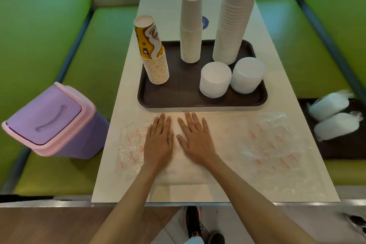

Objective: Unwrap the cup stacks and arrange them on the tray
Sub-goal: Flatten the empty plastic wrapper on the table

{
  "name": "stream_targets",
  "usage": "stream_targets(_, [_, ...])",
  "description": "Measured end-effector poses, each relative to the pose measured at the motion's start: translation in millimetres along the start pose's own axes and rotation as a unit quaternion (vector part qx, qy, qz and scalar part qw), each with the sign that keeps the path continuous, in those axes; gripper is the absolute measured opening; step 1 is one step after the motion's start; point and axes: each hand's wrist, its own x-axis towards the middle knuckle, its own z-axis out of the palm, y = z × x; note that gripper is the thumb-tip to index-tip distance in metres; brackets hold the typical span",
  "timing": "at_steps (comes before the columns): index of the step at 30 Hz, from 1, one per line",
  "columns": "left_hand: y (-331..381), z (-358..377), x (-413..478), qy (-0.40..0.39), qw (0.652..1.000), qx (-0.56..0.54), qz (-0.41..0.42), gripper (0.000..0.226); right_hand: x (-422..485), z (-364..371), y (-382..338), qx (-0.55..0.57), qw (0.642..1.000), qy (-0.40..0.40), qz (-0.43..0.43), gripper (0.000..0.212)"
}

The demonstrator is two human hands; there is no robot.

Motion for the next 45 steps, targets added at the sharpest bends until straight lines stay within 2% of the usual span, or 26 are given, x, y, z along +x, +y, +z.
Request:
stream_targets(7, [0,1,0,-0.012,1.000,0.019,0.003,0.069,-31,-17,60,-0.012,0.995,0.033,0.097,0.081])
stream_targets(13, [2,1,1,-0.025,0.999,0.029,0.003,0.073,-52,-30,98,-0.041,0.983,0.025,0.180,0.089])
stream_targets(17, [6,-6,6,-0.050,0.999,0.015,-0.001,0.068,-52,-38,94,-0.041,0.977,0.033,0.207,0.078])
stream_targets(19, [10,-16,5,-0.029,1.000,0.003,-0.003,0.064,-52,-40,78,-0.019,0.977,0.090,0.192,0.071])
stream_targets(21, [17,-26,-3,0.044,0.998,-0.045,-0.007,0.056,-51,-41,50,0.023,0.978,0.143,0.152,0.067])
stream_targets(23, [26,-30,-17,0.111,0.986,-0.126,-0.016,0.044,-51,-37,17,0.064,0.981,0.149,0.104,0.067])
stream_targets(25, [34,-27,-34,0.132,0.974,-0.184,-0.016,0.037,-54,-27,-14,0.084,0.984,0.144,0.068,0.061])
stream_targets(28, [32,-16,-53,0.102,0.976,-0.189,-0.030,0.038,-60,-4,-39,0.067,0.986,0.141,0.053,0.050])
stream_targets(30, [24,-8,-58,0.074,0.983,-0.164,-0.030,0.041,-63,7,-43,0.068,0.987,0.129,0.063,0.052])
stream_targets(33, [16,0,-61,0.030,0.995,-0.094,-0.003,0.063,-67,18,-40,0.044,0.990,0.119,0.068,0.051])
stream_targets(37, [12,4,-63,0.013,0.999,-0.037,0.004,0.070,-71,27,-37,0.027,0.994,0.085,0.065,0.052])
stream_targets(42, [10,3,-64,-0.004,1.000,-0.010,-0.002,0.074,-78,24,-20,0.018,0.997,0.064,0.029,0.078])
stream_targets(45, [9,2,-64,-0.014,1.000,0.002,-0.005,0.075,-86,17,3,-0.003,0.998,0.050,0.048,0.088])
